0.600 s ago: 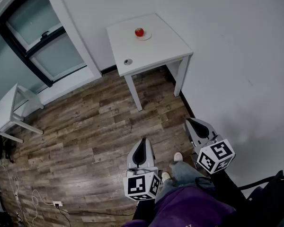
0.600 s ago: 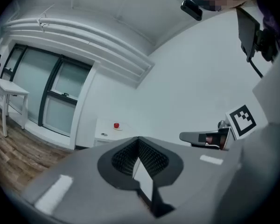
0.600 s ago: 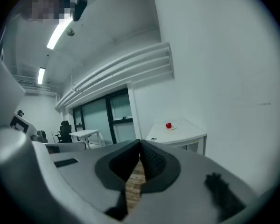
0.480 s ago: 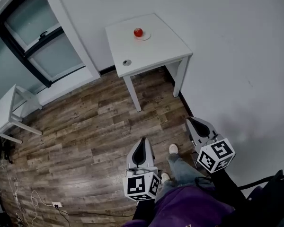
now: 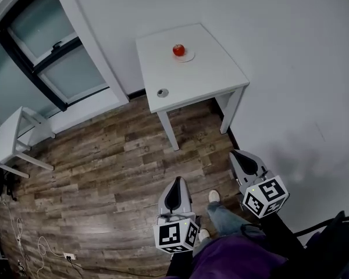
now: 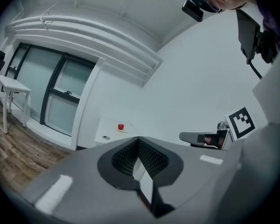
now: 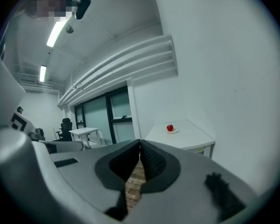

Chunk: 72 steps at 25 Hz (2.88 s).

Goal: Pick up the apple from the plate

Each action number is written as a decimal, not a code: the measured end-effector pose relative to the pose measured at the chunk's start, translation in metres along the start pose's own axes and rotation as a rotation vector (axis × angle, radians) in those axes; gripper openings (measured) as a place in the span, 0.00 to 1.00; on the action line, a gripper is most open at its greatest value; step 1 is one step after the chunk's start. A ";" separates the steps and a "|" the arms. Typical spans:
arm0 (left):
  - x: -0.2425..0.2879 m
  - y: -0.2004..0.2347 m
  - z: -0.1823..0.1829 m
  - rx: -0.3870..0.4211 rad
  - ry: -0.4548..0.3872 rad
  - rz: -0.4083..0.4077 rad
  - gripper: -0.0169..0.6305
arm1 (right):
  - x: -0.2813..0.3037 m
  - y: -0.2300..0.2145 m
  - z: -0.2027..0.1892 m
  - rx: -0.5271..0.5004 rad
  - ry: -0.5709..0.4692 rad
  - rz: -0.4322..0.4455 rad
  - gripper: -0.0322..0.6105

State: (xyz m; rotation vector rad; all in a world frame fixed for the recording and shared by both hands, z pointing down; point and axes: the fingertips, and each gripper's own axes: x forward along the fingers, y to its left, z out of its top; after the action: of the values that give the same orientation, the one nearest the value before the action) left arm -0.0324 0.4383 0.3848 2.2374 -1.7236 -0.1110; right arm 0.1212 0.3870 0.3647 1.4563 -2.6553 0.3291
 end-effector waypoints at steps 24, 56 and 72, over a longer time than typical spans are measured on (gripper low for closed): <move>0.180 0.007 0.033 -0.048 -0.035 0.052 0.04 | 0.136 -0.117 0.048 0.019 -0.041 0.100 0.07; 0.421 0.163 0.113 -0.010 -0.041 -0.040 0.04 | 0.415 -0.182 0.087 0.027 0.023 0.005 0.07; 0.506 0.173 0.101 -0.008 0.031 0.045 0.04 | 0.502 -0.239 0.075 0.029 0.131 0.100 0.07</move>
State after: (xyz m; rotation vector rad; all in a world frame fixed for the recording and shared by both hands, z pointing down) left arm -0.0808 -0.1038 0.4042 2.1814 -1.7531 -0.0721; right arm 0.0531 -0.1678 0.4190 1.2647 -2.6332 0.4564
